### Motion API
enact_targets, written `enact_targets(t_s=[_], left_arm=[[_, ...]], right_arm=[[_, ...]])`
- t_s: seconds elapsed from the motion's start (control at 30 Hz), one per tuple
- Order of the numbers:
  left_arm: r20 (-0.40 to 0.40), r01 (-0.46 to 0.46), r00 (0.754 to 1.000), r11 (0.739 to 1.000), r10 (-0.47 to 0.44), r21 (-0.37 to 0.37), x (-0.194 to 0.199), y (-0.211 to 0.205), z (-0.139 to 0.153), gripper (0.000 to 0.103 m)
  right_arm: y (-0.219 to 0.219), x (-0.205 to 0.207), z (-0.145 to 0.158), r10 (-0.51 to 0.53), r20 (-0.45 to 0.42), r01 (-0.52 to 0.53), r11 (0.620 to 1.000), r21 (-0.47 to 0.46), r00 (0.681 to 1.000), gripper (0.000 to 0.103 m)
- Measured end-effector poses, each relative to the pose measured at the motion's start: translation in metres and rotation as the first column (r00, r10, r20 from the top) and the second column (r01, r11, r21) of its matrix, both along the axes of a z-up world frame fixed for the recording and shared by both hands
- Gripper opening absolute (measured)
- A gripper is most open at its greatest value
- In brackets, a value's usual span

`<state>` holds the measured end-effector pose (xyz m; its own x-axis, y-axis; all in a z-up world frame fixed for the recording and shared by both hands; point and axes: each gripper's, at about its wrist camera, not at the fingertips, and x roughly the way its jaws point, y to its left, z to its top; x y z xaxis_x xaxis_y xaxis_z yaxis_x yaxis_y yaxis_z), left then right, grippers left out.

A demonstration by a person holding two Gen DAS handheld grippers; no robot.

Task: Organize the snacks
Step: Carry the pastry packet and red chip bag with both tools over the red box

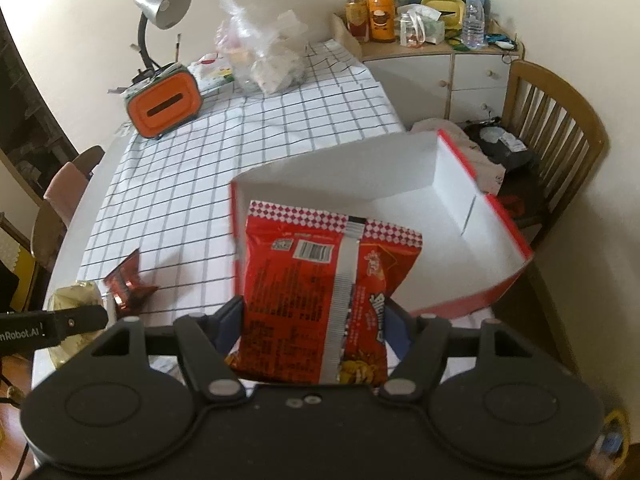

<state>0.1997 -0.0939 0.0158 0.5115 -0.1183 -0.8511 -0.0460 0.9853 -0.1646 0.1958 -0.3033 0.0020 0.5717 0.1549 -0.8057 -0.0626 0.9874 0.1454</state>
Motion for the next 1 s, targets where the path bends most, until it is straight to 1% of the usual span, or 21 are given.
enact_targets(t_s=[0.13,0.3,0.47,0.57,0.63,0.77,1.0], left_arm=[[-0.010,0.004,1.000,1.000,-0.004,0.007,0.019,-0.035,-0.004,0.037],[-0.012,0.005,1.000,1.000,-0.005,0.020,0.043,-0.074,-0.011,0.037],[-0.015,0.013,1.000,0.999,-0.012,0.044,0.068,-0.105,-0.027,0.037],[-0.027,0.024,0.999,0.998,-0.022,0.055,0.078,-0.119,-0.039,0.037],[-0.037,0.031,0.999,0.997,-0.029,0.064,0.083,-0.126,-0.048,0.037],[-0.060,0.042,0.998,0.994,-0.036,0.104,0.089,-0.138,-0.065,0.037],[-0.102,0.064,0.994,0.980,-0.046,0.188,0.091,-0.153,-0.094,0.037]], right_arm=[[-0.025,0.020,-0.005,0.016,-0.011,-0.016,1.000,-0.011,1.000,0.070],[-0.050,0.049,-0.013,0.059,-0.022,-0.060,0.998,-0.033,0.998,0.070],[-0.069,0.079,-0.025,0.103,-0.040,-0.106,0.992,-0.072,0.994,0.070],[-0.077,0.095,-0.037,0.142,-0.063,-0.147,0.986,-0.081,0.988,0.070],[-0.076,0.104,-0.045,0.185,-0.083,-0.192,0.977,-0.094,0.979,0.070],[-0.071,0.111,-0.058,0.263,-0.100,-0.276,0.949,-0.151,0.960,0.070],[-0.064,0.118,-0.083,0.342,-0.148,-0.366,0.911,-0.188,0.928,0.070]])
